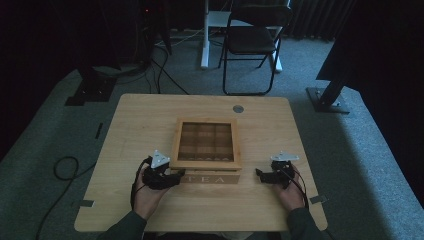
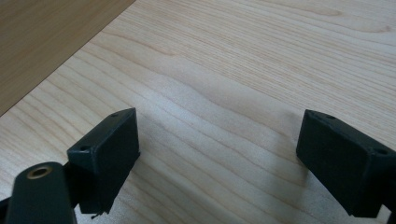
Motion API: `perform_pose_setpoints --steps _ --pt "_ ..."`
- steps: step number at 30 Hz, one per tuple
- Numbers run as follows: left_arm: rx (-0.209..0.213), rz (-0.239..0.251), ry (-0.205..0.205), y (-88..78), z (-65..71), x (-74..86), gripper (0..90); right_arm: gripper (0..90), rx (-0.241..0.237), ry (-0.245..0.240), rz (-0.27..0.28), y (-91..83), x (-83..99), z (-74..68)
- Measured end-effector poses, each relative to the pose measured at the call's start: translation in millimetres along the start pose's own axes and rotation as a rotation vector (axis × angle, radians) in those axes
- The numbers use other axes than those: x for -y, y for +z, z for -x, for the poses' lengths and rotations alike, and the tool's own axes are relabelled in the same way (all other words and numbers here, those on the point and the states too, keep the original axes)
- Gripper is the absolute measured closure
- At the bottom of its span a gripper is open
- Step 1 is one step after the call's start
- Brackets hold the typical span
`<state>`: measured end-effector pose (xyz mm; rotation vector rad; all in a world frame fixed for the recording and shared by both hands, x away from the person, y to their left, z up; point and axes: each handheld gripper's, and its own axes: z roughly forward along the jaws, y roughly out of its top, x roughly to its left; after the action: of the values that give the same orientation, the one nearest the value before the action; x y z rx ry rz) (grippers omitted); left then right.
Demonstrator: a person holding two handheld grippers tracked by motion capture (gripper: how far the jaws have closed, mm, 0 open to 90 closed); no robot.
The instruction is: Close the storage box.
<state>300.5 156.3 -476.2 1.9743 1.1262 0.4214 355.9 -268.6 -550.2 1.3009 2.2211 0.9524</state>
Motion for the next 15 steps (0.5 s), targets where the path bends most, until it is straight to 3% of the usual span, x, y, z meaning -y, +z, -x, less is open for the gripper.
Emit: perform_pose_setpoints --steps 15 --pt "0.009 0.002 -0.010 -4.2 0.2 3.4 41.4 12.8 -0.001 0.001 0.002 0.2 0.1 0.0"
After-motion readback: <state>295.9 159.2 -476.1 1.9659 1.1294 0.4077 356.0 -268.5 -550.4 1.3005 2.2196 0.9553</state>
